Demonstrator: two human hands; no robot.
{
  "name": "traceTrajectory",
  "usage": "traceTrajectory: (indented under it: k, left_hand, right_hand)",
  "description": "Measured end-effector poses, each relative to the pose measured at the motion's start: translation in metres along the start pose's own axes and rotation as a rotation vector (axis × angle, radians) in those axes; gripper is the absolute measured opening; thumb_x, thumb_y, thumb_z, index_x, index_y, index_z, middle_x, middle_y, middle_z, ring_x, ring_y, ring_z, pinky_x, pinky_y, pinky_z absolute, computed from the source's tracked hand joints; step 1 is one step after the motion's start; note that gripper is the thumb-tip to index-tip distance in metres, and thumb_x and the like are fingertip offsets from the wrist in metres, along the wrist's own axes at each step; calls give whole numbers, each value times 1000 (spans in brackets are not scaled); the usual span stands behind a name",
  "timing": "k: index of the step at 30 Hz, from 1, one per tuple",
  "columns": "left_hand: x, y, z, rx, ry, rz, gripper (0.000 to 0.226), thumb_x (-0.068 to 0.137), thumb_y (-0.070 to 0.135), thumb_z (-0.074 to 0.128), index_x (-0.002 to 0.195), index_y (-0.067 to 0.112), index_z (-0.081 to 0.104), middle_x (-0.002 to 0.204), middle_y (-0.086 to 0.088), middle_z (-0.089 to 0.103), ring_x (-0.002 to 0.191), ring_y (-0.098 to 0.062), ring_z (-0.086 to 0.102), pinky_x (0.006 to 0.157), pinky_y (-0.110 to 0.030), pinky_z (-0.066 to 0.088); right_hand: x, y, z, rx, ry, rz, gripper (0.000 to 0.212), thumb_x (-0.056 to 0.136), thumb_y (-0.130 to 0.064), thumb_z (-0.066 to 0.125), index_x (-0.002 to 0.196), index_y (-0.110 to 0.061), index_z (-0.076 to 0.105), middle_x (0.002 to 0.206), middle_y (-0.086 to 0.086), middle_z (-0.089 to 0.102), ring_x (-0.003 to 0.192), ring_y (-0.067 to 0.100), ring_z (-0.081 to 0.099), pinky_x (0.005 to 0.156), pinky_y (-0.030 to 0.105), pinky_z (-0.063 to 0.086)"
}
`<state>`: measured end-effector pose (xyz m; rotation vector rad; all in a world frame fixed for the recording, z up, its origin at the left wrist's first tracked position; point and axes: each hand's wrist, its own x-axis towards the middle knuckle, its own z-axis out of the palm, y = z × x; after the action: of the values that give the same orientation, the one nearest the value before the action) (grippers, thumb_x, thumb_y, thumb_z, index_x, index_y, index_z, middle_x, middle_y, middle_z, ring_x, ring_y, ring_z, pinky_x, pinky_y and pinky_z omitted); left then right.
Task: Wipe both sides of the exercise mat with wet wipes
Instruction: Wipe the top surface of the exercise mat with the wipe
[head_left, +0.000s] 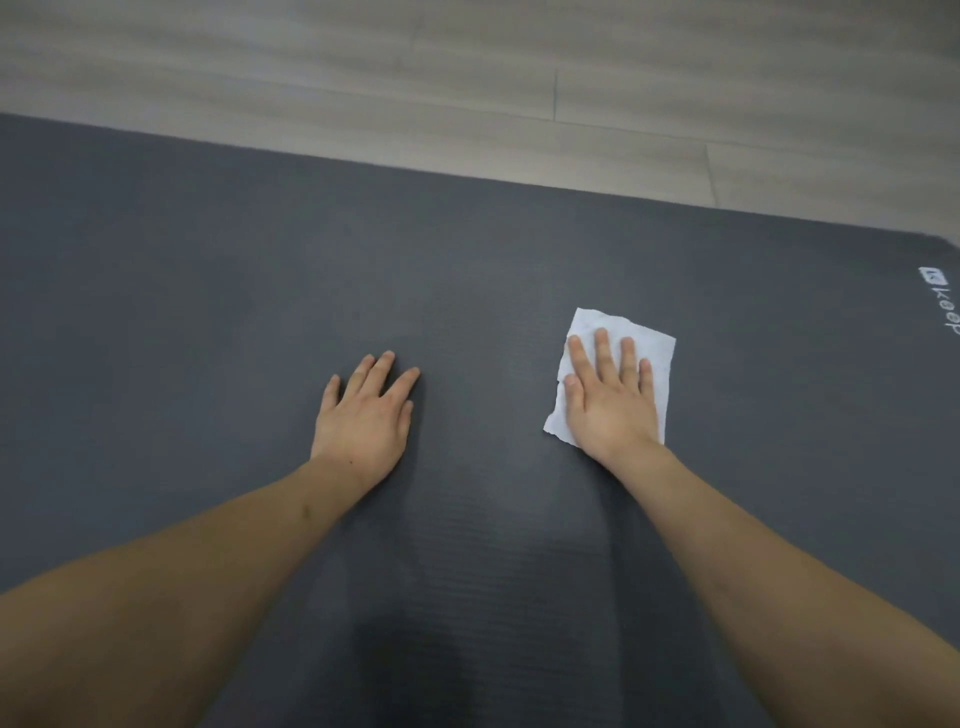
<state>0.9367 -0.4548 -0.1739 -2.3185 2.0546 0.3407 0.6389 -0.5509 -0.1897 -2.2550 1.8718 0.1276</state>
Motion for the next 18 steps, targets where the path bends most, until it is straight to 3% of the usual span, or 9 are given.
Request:
traceTrajectory:
  k: [9, 13, 18]
  left_hand:
    - [-46, -93, -2, 31, 10, -176, 52, 107, 42, 19, 159, 37, 21, 170, 3, 10, 157, -21, 5, 125, -52, 12]
    - [-66, -113, 2, 38, 6, -217, 55, 107, 42, 17, 161, 37, 15, 171, 3, 6, 157, -21, 3, 125, -52, 12]
    - [-59, -90, -1, 8, 21, -235, 54, 107, 46, 17, 160, 40, 14, 171, 2, 5, 157, -23, -1, 125, -53, 8]
  right_hand:
    - [-22, -234, 31, -70, -49, -596, 60, 108, -49, 10, 165, -34, 0, 174, -3, -6, 158, 30, -15, 127, 53, -7]
    - [-27, -242, 37, -105, -45, -677, 61, 107, -51, 12, 165, -35, 5, 174, -2, -1, 159, 31, -10, 127, 54, -5]
    - [-26, -228, 39, -70, -16, -676, 61, 106, -54, 14, 165, -39, 9, 174, -5, 3, 160, 24, -3, 127, 53, 0]
